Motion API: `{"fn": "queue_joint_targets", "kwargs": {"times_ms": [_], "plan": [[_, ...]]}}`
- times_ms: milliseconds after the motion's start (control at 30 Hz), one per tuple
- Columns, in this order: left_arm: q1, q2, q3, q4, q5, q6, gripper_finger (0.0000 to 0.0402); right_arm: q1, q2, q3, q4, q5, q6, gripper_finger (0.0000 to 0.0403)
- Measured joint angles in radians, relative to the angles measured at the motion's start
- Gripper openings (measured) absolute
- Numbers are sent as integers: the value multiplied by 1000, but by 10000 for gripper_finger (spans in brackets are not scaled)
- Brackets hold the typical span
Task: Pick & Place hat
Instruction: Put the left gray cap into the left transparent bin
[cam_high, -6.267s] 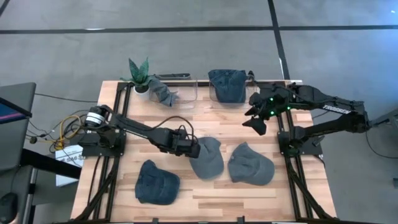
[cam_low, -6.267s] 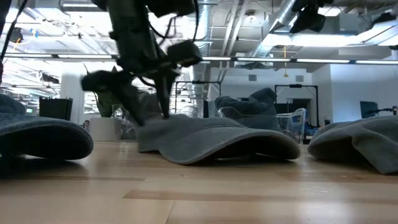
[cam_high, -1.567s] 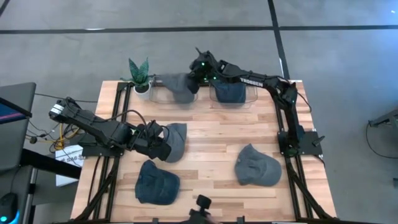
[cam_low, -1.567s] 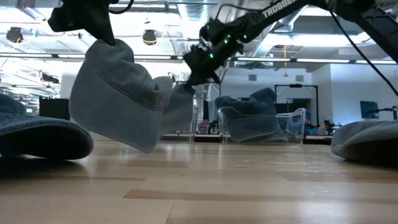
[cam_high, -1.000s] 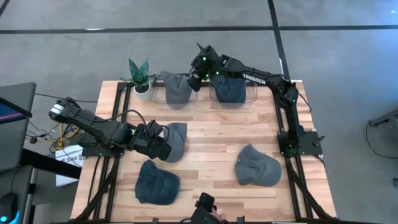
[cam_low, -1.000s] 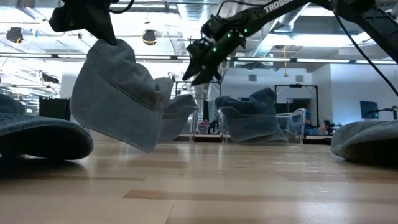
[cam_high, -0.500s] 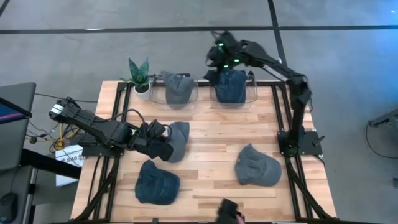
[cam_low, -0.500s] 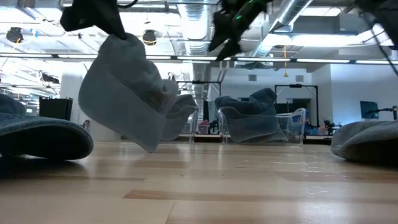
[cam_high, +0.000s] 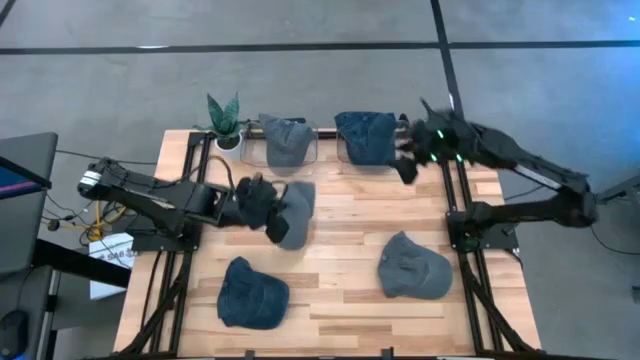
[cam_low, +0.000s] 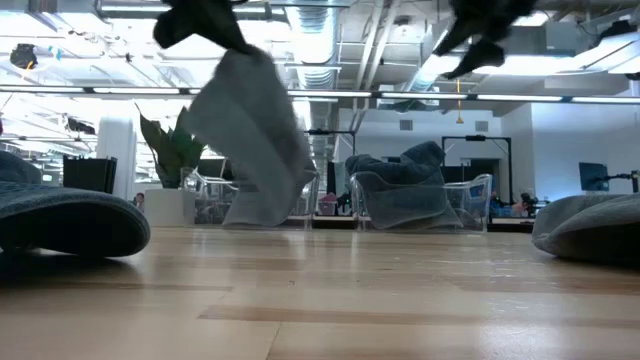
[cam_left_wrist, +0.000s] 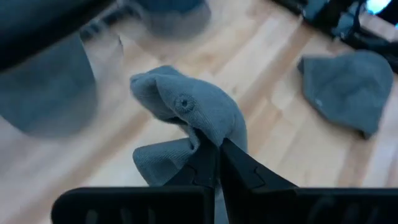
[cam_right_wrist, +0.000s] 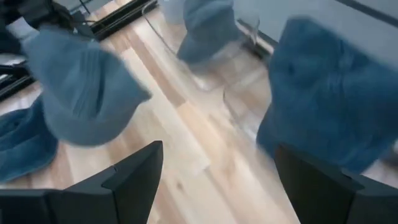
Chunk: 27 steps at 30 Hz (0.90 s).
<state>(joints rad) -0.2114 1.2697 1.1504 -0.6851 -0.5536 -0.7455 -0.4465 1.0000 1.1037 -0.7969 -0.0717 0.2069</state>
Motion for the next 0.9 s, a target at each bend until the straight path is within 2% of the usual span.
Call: {"fn": "queue_joint_targets", "kwargs": {"times_ms": [133,300,400,500,667,767,900], "plan": [[95,0,81,2,-1,190,0,103,-155,-164,32,94,145,296],[229,-2,187,12,28,449,0,206,-248,-283,35,189,287,296],[323,-2,216,41,59,557,0,250,-260,-317,36,240,355,296],[420,-2,220,74,140,639,0,282,-260,-334,48,284,395,296],[564,42,219,84,185,817,0,313,-252,-341,113,352,422,296],[662,85,215,72,239,869,0,316,-241,-341,164,388,423,296],[763,155,192,71,213,902,0,315,-218,-341,223,397,424,296]]}}
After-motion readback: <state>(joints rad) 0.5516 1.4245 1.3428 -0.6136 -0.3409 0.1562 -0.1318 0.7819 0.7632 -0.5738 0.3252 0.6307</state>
